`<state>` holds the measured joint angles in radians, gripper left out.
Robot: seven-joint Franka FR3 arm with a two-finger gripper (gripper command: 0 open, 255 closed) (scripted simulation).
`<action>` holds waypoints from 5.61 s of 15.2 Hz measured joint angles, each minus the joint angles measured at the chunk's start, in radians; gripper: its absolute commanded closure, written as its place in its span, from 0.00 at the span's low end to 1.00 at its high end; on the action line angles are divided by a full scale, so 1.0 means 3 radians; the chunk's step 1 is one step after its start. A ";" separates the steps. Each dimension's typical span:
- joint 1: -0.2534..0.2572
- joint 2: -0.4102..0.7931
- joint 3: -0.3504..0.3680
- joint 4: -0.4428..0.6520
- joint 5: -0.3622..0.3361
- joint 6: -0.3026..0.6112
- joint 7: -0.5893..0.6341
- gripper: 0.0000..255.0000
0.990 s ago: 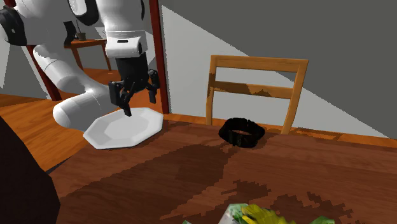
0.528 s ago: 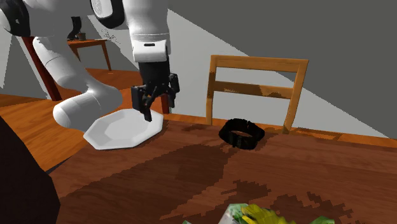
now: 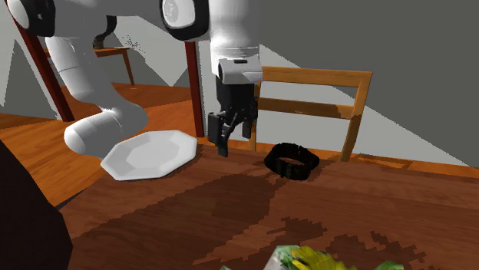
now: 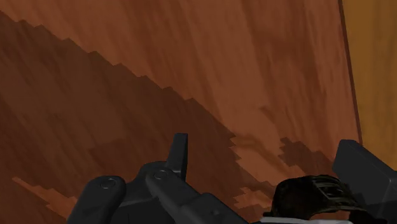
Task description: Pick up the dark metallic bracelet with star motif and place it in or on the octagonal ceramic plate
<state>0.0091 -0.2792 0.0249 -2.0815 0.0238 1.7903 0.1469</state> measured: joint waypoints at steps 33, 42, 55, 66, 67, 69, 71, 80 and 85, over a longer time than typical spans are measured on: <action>0.0051 0.1159 0.0089 0.0878 -0.0053 0.0298 0.0207 1.00; 0.0054 0.1142 0.0091 0.1213 -0.0053 -0.0055 0.0215 1.00; 0.0000 0.0611 0.0040 0.0937 -0.0032 -0.0311 0.0111 1.00; -0.0117 -0.0777 -0.0156 -0.0398 -0.0083 -0.0366 -0.0186 1.00; -0.0124 -0.0918 -0.0165 -0.0513 -0.0091 -0.0394 -0.0198 1.00; -0.0151 -0.1177 -0.0211 -0.0722 -0.0124 -0.0443 -0.0256 1.00; -0.0181 -0.1416 -0.0258 -0.0830 -0.0161 -0.0573 -0.0314 1.00; -0.0356 -0.2459 -0.0500 -0.1436 -0.0404 -0.1001 -0.0604 1.00; -0.0372 -0.2577 -0.0518 -0.1719 -0.0427 -0.0839 -0.0603 1.00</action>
<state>-0.1025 -1.0522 -0.1306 -2.5971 -0.1044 1.5385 -0.0339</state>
